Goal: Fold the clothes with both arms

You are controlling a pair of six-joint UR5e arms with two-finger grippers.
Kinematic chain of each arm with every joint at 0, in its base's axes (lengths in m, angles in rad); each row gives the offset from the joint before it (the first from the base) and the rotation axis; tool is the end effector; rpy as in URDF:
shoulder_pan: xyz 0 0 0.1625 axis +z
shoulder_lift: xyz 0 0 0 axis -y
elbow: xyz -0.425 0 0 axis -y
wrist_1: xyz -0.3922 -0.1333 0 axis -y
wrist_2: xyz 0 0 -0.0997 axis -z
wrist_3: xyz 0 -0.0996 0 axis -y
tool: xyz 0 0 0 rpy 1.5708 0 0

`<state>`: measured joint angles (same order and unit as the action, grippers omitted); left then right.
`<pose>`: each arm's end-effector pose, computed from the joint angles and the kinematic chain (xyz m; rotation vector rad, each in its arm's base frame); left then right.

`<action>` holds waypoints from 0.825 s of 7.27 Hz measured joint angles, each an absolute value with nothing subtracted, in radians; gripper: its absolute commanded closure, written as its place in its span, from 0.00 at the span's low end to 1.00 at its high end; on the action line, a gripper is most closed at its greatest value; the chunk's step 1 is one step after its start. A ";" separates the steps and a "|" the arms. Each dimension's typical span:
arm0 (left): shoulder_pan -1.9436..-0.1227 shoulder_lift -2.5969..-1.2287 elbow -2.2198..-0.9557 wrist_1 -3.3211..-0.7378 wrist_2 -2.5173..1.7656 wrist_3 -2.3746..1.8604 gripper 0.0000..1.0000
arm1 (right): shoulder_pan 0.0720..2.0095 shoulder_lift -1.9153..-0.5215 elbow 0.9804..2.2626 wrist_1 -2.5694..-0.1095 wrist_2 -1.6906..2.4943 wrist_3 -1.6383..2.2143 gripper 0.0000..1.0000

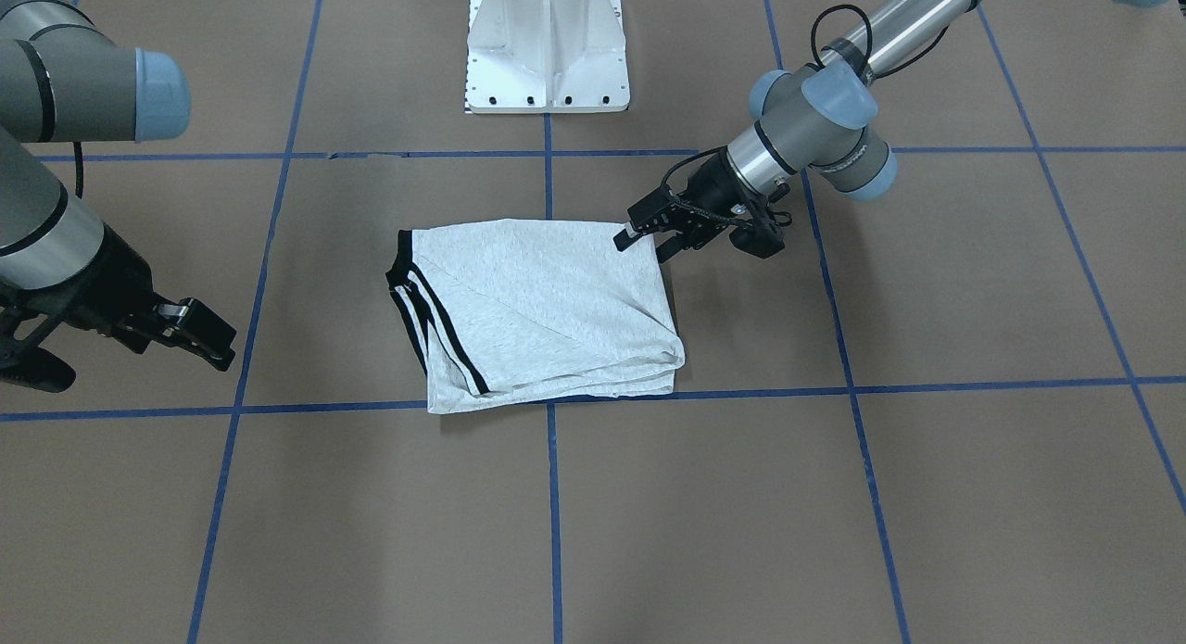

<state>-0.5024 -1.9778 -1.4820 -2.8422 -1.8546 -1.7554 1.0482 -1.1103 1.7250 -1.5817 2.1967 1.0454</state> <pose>0.5053 -0.3979 0.3286 0.0313 1.5971 -0.3101 -0.2531 -0.5895 0.3269 -0.0150 -0.8438 0.3027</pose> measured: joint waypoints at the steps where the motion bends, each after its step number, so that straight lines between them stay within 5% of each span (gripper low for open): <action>1: -0.490 -1.980 -1.481 -2.842 -1.855 -1.755 0.00 | 1.050 -1.111 1.730 -1.590 2.197 1.045 0.00; 6: -0.436 -1.970 -1.502 -2.837 -1.864 -1.779 0.00 | 1.053 -1.110 1.760 -1.642 2.197 1.046 0.00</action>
